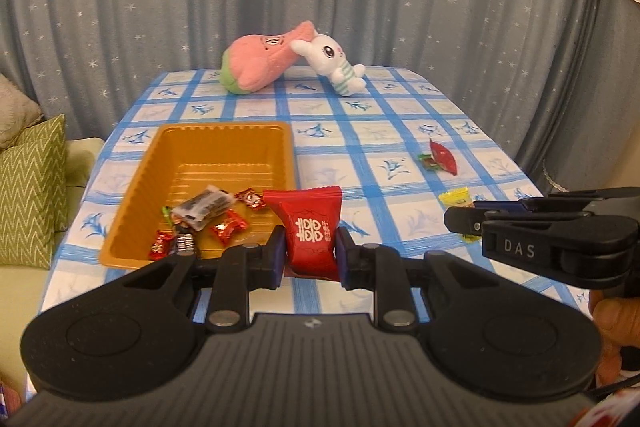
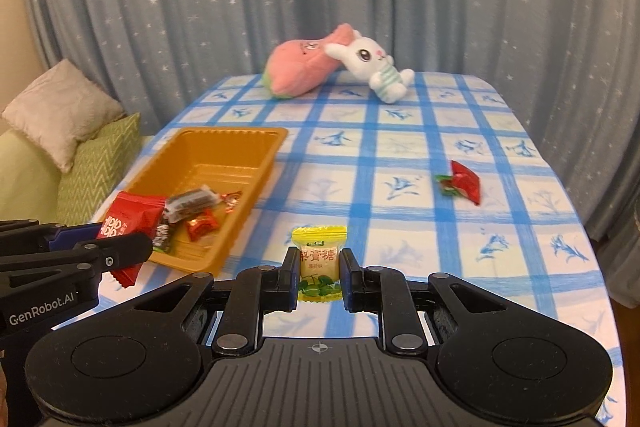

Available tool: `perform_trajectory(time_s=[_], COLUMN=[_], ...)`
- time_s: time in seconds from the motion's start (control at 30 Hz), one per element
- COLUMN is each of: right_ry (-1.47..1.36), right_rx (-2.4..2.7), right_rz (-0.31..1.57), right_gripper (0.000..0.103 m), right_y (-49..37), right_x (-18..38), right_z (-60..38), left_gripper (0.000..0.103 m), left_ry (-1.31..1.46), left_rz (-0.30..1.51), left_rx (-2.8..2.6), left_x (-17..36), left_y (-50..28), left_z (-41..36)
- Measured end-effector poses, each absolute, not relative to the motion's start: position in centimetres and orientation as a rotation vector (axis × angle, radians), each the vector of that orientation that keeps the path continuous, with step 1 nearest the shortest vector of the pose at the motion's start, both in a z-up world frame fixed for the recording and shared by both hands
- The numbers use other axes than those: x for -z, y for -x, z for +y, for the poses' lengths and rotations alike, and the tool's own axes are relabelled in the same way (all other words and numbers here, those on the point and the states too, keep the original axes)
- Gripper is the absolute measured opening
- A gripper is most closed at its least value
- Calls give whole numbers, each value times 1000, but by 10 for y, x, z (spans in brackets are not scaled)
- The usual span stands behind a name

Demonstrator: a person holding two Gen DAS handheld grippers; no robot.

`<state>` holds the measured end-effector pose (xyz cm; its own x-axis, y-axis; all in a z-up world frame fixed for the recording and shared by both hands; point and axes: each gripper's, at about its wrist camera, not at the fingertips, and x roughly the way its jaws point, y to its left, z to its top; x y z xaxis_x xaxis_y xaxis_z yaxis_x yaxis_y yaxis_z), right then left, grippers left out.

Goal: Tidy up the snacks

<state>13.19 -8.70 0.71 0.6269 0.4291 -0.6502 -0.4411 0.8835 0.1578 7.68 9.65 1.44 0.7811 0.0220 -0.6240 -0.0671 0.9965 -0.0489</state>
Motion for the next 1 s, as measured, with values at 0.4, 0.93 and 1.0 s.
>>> perform_trajectory(time_s=[0.4, 0.93, 1.0], right_ry=[39, 78, 83], right_rx=[-554, -628, -637], right_rz=[730, 726, 729], right_gripper=[21, 20, 21], right_y=[-135, -153, -157], right_x=[-11, -8, -7], right_z=[-53, 0, 8], left_gripper=[23, 23, 23], left_ry=[94, 105, 106], left_rz=[661, 681, 685], left_rx=[-98, -150, -156], left_x=[-18, -15, -14], left_y=[-74, -88, -92], left_z=[129, 176, 182])
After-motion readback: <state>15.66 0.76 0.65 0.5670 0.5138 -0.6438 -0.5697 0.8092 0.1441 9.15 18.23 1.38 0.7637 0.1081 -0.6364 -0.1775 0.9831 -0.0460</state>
